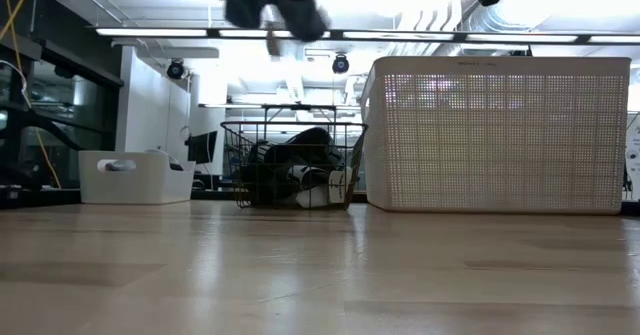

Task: Pick & Place Cloths
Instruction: Put the blue sock into the left white bin

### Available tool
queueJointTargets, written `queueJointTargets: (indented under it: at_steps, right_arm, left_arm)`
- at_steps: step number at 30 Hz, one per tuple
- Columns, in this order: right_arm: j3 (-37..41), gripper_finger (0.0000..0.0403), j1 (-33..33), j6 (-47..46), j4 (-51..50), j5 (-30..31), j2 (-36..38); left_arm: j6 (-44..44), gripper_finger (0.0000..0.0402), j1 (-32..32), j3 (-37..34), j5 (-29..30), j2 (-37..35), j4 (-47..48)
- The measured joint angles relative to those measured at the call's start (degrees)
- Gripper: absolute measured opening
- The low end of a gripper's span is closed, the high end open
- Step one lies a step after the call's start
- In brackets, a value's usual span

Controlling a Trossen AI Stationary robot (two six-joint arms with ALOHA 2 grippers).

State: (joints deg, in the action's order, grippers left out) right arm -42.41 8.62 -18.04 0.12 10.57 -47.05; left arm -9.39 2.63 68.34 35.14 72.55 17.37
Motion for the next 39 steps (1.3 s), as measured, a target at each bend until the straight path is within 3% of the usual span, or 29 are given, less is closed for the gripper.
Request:
queueJointTargets:
  at_steps: [6,16,21,28,39]
  right_arm:
    - [0.0,0.021,0.0,-0.1,-0.4,0.0,-0.1]
    - [0.0,0.021,0.0,2.9,-0.3,0.0,-0.1]
    - [0.0,0.021,0.0,2.9,-0.2,-0.2,-0.1]
    - [0.0,0.021,0.0,2.9,1.3,-0.2,-0.1]
    - [0.0,0.021,0.0,2.6,2.3,0.0,-0.1]
  left_arm:
    - [-8.1,0.0004,0.0,-0.1,10.1,-4.5,14.8]
    - [-26.2,0.0004,-0.1,-0.1,15.9,-9.3,42.1]
    - [-30.1,0.0004,0.0,-0.3,16.2,-10.9,48.4]
    - [-29.9,0.0004,-2.7,-6.8,15.9,-17.2,47.1]
    - [-12.7,0.0004,-15.2,-19.4,2.2,-32.3,27.9]
